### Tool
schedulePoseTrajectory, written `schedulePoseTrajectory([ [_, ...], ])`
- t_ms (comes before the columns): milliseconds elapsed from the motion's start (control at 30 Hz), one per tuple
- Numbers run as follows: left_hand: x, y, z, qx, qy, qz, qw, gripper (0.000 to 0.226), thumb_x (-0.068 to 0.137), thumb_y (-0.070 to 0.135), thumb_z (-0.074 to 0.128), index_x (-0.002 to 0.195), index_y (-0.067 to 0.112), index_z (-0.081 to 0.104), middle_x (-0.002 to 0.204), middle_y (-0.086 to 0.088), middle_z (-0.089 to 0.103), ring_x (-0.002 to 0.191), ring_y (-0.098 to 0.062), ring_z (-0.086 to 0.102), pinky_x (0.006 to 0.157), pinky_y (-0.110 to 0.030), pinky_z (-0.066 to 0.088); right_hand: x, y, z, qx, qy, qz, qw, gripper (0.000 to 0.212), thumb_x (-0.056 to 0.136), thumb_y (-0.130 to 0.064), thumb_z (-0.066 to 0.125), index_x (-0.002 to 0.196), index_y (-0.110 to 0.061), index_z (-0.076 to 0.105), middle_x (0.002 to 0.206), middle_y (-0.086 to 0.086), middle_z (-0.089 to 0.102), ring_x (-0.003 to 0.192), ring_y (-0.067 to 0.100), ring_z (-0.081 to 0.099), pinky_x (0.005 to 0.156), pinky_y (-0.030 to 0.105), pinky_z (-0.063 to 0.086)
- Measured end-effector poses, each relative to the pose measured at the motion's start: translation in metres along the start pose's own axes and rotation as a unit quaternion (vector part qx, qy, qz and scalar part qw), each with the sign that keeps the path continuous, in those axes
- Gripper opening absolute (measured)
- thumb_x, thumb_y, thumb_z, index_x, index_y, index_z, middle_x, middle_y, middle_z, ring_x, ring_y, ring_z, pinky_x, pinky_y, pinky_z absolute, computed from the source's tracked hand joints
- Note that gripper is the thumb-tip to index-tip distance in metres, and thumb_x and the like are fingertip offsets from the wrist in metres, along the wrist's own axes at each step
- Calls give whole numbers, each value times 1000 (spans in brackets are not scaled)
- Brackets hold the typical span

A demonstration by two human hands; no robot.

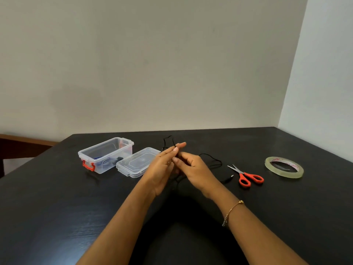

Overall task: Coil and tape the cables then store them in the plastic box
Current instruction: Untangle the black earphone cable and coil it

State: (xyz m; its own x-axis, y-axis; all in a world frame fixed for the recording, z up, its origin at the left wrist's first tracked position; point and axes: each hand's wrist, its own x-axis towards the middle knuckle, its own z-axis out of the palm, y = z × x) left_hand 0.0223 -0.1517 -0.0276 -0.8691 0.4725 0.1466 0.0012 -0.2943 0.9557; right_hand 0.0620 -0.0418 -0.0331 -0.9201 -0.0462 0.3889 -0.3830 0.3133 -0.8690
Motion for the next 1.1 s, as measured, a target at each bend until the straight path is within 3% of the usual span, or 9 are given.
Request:
schedulePoseTrajectory([
  [67,6,2,-5,-111,3,0,994,25,97,28,36,112,26,56,121,-1,58,103,-17,55,90,-33,42,1,7,-8,-7,-14,9,1000,22,97,-18,45,81,-19,60,60,-5,55,60,6,58,68,20,48],
  [233,14,18,-29,-368,83,53,925,21,97,29,39,84,14,47,92,-7,69,85,-22,71,91,-36,47,4,21,-32,-212,-44,43,975,22,95,-16,46,92,-11,67,57,-10,51,51,6,49,55,10,38],
  [400,11,20,-28,-334,129,86,930,22,97,26,40,97,12,56,91,-4,68,83,-17,70,88,-30,51,6,30,-47,-326,80,39,941,26,96,-20,45,111,-20,66,89,0,69,78,15,61,69,23,44],
  [567,9,23,-21,-246,159,162,942,18,100,17,34,113,23,45,78,-1,74,76,-14,71,73,-26,58,5,41,-58,-387,82,134,909,53,92,-5,35,130,-40,47,82,5,63,55,13,46,49,21,36],
  [633,8,20,-19,-194,163,155,955,21,100,15,34,114,22,47,73,0,73,71,-12,71,72,-26,57,3,39,-56,-424,55,164,889,53,91,-6,37,130,-39,49,109,6,63,80,18,55,72,29,45],
  [733,7,11,-13,-68,135,143,978,27,99,13,36,122,18,47,81,1,73,75,-11,70,75,-27,55,1,31,-45,-524,56,120,842,44,92,-15,45,132,-32,48,128,2,45,120,23,37,98,42,33],
  [867,4,-3,0,92,80,151,981,38,96,7,41,131,21,38,91,2,68,75,-2,67,66,-18,54,6,7,-17,-272,204,-59,938,28,91,-14,52,117,-12,62,108,3,53,101,14,47,81,14,39],
  [933,4,-10,2,171,55,163,970,50,94,5,46,134,28,29,90,2,67,76,1,66,66,-15,53,6,-5,-3,-97,197,-25,975,24,91,-21,55,110,-8,64,100,3,59,93,14,58,81,17,49],
  [1100,8,-18,-1,368,23,193,909,72,90,3,52,147,12,8,86,-16,67,80,-11,62,80,-9,47,1,-5,-8,62,202,90,973,11,89,-14,58,97,-12,65,80,0,65,76,7,62,65,16,51],
])
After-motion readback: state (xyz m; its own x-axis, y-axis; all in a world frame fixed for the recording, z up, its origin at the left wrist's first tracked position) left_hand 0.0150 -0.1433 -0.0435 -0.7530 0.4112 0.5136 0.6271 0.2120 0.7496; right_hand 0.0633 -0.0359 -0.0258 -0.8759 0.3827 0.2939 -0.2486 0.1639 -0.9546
